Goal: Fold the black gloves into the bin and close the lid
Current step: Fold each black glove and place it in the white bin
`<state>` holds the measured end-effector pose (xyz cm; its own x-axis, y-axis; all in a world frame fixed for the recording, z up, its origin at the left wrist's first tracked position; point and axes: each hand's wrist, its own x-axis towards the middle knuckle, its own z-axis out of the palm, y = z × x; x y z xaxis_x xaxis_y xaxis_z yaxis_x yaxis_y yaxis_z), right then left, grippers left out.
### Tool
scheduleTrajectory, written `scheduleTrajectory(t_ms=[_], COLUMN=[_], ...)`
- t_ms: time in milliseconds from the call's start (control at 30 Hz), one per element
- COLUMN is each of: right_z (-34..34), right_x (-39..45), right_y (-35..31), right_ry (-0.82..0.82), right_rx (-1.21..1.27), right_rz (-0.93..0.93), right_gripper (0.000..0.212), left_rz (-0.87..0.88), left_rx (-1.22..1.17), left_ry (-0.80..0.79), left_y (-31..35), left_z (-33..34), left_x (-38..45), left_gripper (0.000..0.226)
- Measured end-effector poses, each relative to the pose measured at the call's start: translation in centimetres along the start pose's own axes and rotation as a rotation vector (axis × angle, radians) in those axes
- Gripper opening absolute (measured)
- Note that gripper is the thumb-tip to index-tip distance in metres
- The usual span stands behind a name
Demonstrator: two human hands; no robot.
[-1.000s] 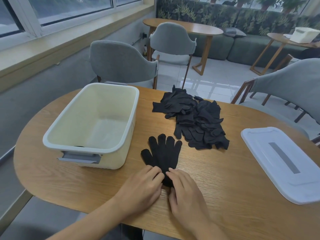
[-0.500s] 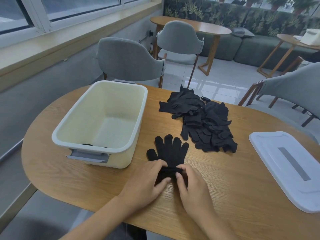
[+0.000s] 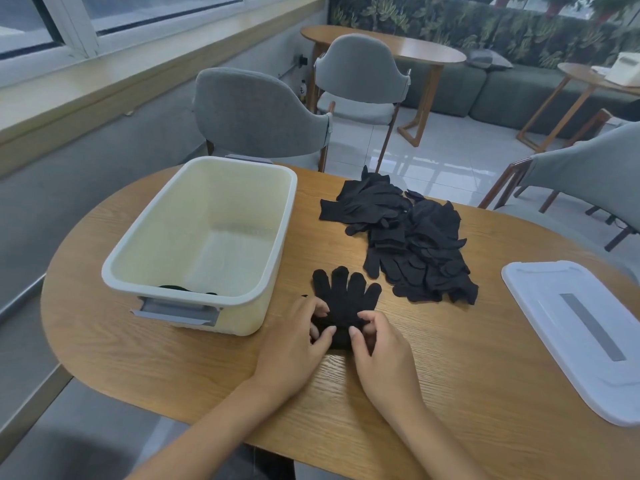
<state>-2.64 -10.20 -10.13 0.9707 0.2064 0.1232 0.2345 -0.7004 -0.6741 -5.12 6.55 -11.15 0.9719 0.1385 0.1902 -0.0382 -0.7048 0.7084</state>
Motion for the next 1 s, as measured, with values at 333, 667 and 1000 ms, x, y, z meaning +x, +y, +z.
scheduleTrajectory(t_ms=[333, 667, 1000], right_z=[-0.4, 0.7, 1.3], right_x=[-0.1, -2.3, -1.7], right_y=[-0.2, 2.2, 2.1], right_ry=[0.085, 0.066, 0.078], right_rx=[-0.109, -0.479, -0.362], right_rz=[-0.099, -0.496, -0.357], right_gripper=[0.026, 0.044, 0.035], left_rz=[0.112, 0.266, 0.342], left_rx=[0.046, 0.167, 0.224], left_ry=[0.023, 0.033, -0.135], left_y=[0.4, -0.7, -1.2], left_z=[0.4, 1.1, 0.1], left_x=[-0.1, -0.4, -0.9], left_gripper=[0.011, 0.019, 0.047])
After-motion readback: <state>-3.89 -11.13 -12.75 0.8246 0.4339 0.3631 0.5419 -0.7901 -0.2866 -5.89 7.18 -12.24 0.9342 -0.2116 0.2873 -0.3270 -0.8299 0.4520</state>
